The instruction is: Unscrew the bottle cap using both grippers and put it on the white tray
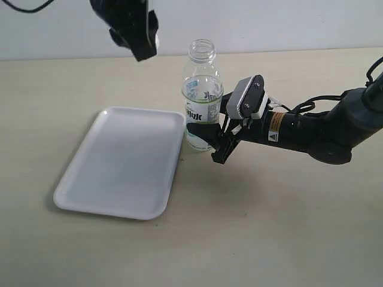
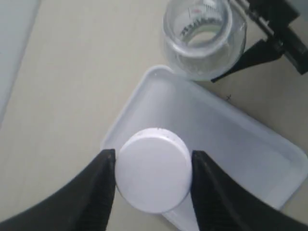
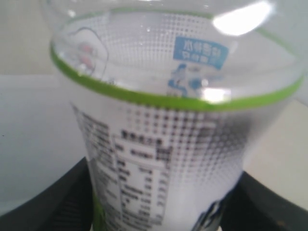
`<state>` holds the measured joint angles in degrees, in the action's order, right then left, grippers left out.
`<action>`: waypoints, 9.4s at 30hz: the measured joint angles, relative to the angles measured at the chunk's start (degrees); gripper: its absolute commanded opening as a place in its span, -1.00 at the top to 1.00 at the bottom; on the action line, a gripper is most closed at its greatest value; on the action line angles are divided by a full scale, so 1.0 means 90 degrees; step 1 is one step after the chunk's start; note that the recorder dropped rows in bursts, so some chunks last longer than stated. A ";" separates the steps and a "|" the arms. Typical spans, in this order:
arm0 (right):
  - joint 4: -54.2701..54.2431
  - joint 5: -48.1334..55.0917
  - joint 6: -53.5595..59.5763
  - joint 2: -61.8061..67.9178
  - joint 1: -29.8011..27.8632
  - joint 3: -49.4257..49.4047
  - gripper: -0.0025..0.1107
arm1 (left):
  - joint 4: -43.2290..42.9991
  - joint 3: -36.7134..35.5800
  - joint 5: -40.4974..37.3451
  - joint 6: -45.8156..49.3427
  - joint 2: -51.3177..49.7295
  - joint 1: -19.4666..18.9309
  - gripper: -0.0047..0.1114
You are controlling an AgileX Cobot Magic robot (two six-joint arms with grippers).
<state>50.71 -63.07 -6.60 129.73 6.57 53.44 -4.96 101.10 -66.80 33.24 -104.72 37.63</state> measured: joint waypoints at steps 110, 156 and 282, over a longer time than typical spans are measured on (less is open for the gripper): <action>-0.0236 0.0929 -0.0695 -0.0637 0.0004 -0.0036 -0.52 | 0.1376 -0.2559 0.1324 0.1517 -0.0566 -0.0944 0.91; 0.3941 -0.0548 -0.4474 -0.2028 -0.1621 -0.0047 -0.52 | 0.1376 -0.2559 0.1310 0.1466 -0.0566 -0.0944 0.92; 0.2896 0.6598 -0.9808 -1.2635 -0.1297 -0.4652 0.96 | 1.1607 -0.8806 0.4988 0.7439 0.6529 -0.3258 0.92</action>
<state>76.77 -3.69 -94.87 16.02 -5.10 11.58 99.50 21.85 -21.90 100.19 -45.96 8.31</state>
